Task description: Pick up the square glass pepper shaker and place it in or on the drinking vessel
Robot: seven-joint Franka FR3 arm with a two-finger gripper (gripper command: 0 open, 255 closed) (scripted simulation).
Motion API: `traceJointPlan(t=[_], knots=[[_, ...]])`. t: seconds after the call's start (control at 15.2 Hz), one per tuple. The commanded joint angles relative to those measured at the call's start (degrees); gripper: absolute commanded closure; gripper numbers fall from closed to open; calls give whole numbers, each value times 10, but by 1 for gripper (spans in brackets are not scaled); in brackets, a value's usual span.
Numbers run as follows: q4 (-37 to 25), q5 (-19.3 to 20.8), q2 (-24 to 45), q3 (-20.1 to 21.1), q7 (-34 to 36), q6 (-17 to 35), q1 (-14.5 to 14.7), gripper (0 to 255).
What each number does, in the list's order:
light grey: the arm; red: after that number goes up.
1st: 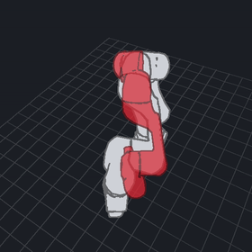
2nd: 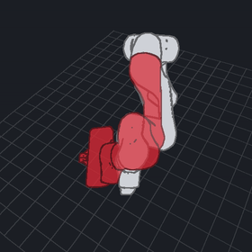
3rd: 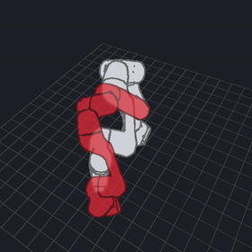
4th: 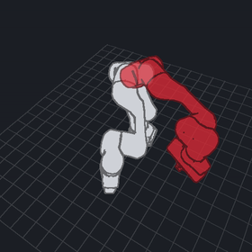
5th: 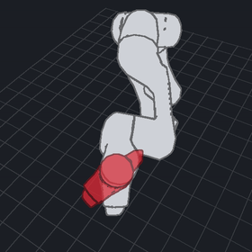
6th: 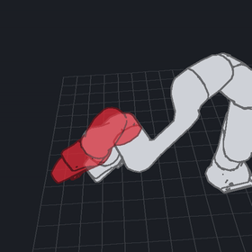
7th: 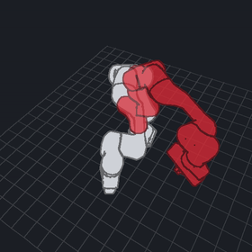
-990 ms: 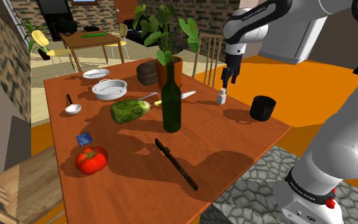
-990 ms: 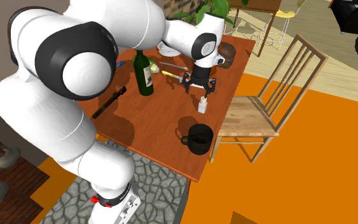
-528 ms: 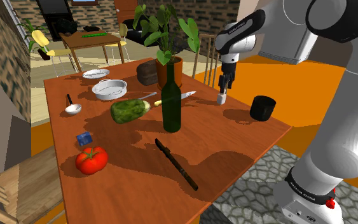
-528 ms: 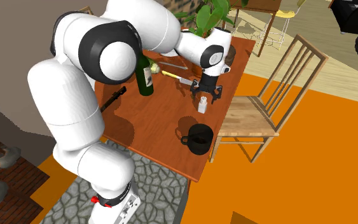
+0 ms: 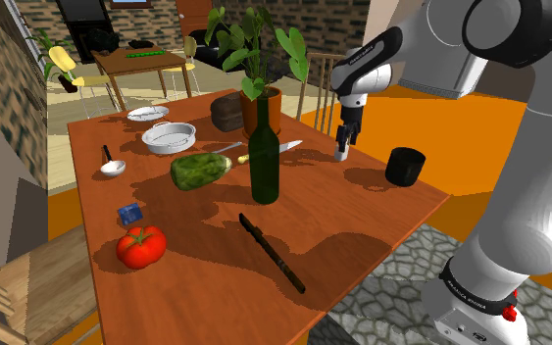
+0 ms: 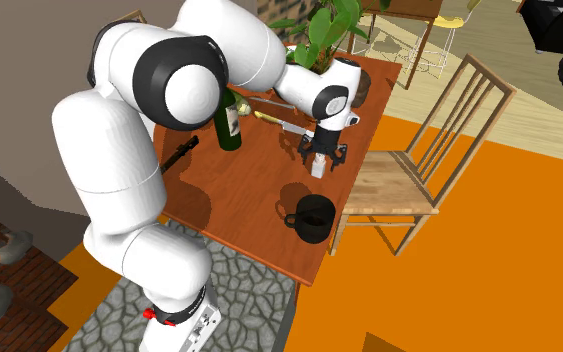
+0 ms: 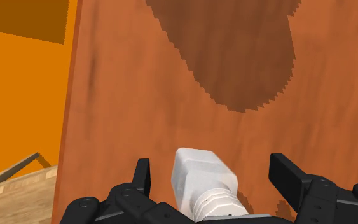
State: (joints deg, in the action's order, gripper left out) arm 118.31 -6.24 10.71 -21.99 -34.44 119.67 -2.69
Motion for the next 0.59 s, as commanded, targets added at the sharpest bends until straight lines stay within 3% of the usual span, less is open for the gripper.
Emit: traceJointPlan(t=[0.0, 0.26, 0.33, 0.53], knots=[[1, 0, 0, 0, 0, 2, 0, 0], [1, 0, 0, 0, 0, 1, 0, 0], [1, 0, 0, 0, 0, 1, 0, 255], [1, 0, 0, 0, 0, 1, 0, 255]])
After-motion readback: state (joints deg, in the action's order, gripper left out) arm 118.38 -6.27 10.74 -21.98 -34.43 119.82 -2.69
